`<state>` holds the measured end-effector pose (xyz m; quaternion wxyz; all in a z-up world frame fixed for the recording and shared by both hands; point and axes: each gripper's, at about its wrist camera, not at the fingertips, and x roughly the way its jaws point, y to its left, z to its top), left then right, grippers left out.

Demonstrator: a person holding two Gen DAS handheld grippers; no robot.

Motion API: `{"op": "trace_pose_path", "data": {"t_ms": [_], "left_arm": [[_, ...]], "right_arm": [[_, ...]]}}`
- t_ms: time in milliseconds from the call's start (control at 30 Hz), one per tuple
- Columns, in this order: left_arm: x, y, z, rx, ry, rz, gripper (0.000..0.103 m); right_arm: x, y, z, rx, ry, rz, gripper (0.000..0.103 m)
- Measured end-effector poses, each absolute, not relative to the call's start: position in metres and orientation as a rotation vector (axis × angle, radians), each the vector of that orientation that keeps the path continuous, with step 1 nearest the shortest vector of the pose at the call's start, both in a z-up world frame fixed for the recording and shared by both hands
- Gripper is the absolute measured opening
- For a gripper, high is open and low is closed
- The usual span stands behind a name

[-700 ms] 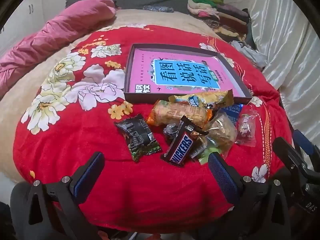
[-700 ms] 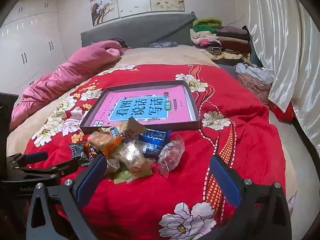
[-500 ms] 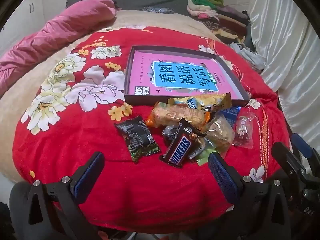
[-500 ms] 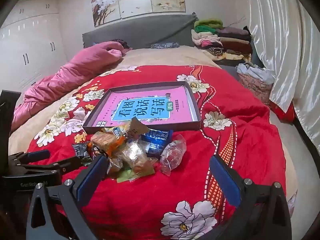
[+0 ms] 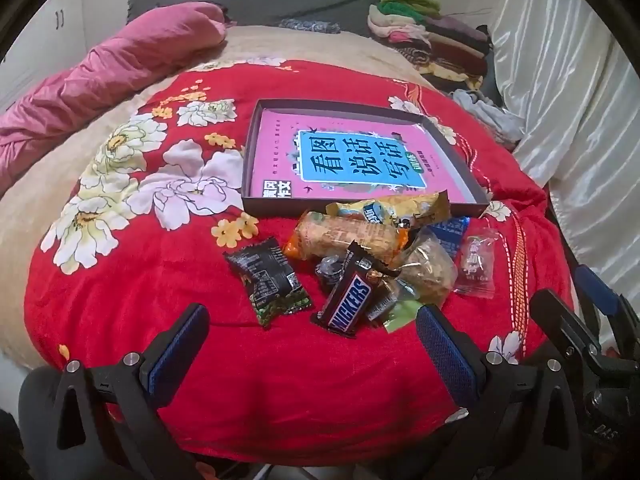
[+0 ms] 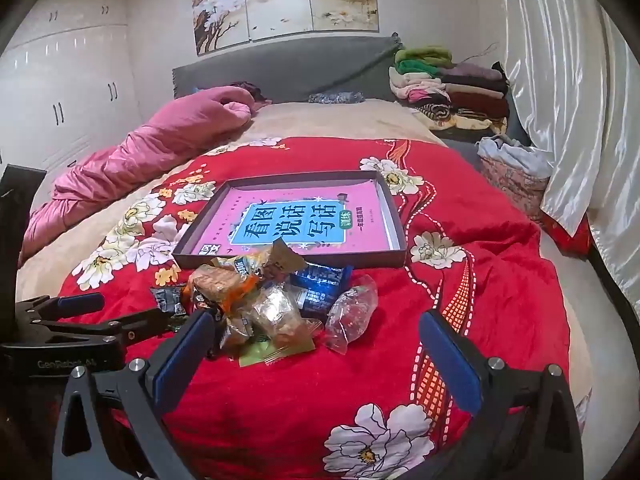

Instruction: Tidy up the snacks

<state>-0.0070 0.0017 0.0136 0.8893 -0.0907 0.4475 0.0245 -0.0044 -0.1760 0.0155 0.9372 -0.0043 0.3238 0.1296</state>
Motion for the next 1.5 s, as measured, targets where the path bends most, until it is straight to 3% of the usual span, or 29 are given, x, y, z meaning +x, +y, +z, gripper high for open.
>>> {"op": "trace_pose_path", "data": {"t_ms": [1500], "left_arm": [[-0.0064, -0.0003, 0.0112, -0.189, 0.932, 0.038, 0.103]], "right_arm": [[0.0004, -0.1787, 0.0117, 0.004, 0.679, 0.255, 0.103]]}}
